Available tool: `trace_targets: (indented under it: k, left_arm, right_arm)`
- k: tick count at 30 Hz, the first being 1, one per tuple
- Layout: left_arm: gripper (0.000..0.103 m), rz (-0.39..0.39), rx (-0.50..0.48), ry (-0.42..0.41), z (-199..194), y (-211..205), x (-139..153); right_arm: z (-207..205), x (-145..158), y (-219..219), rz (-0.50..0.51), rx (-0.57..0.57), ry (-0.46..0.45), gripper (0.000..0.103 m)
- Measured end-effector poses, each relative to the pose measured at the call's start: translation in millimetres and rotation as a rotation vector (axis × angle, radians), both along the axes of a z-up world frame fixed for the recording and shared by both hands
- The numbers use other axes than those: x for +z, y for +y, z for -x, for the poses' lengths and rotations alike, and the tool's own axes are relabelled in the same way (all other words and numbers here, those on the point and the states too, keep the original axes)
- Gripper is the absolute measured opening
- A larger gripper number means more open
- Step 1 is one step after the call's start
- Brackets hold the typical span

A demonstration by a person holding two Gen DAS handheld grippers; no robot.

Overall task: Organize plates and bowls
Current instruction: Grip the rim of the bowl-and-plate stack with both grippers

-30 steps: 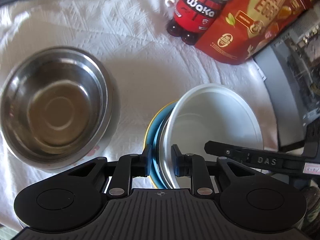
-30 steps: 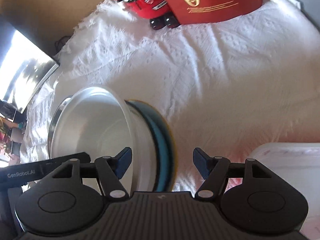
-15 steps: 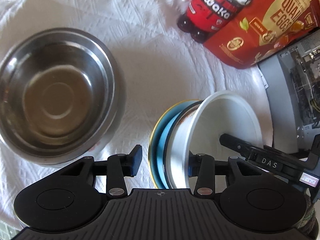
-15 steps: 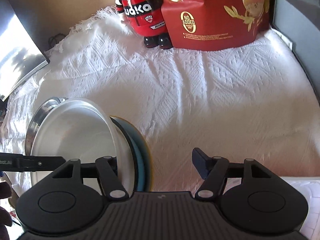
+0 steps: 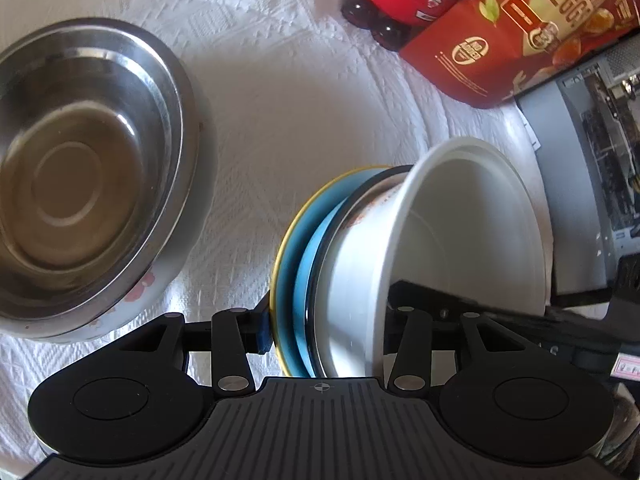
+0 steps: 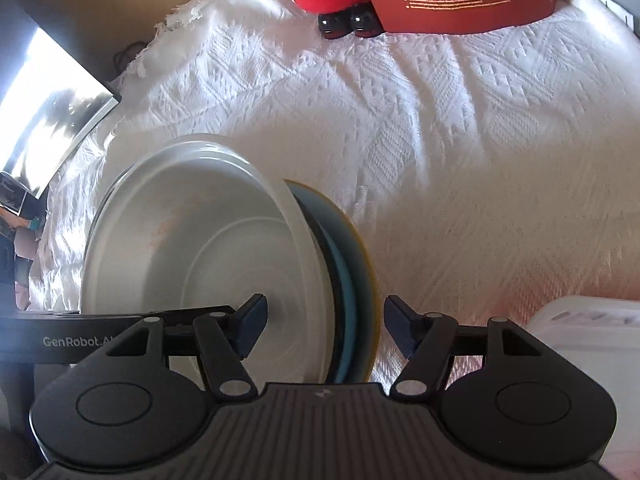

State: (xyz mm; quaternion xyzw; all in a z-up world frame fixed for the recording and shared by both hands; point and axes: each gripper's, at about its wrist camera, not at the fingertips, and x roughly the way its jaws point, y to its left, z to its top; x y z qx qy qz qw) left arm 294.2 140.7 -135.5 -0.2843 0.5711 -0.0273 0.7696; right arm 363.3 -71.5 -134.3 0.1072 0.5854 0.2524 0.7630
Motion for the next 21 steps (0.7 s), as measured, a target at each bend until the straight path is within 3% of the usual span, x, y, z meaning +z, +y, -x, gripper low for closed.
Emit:
trace_targets:
  k: [6, 12, 17, 21]
  left_arm:
    - [0.048, 0.021, 0.001, 0.012, -3.0, 2.8, -2.5]
    - [0.047, 0.021, -0.019, 0.004, -2.7, 2.8, -3.8]
    - [0.047, 0.035, -0.001, 0.020, 10.6, 8.0, -4.3]
    - [0.049, 0.002, -0.006, 0.049, 28.7, 15.0, -0.2]
  right_arm:
    - [1.4, -2.0, -0.6, -0.043, 0.029, 0.038, 0.065]
    - [-0.2, -2.2, 1.0, -0.088, 0.030, 0.067, 0.071]
    - [1.8, -0.2, 4.2, -0.078, 0.053, 0.057, 0.071]
    - [7.1, -1.1, 15.5, -0.082, 0.100, 0.089, 0.071]
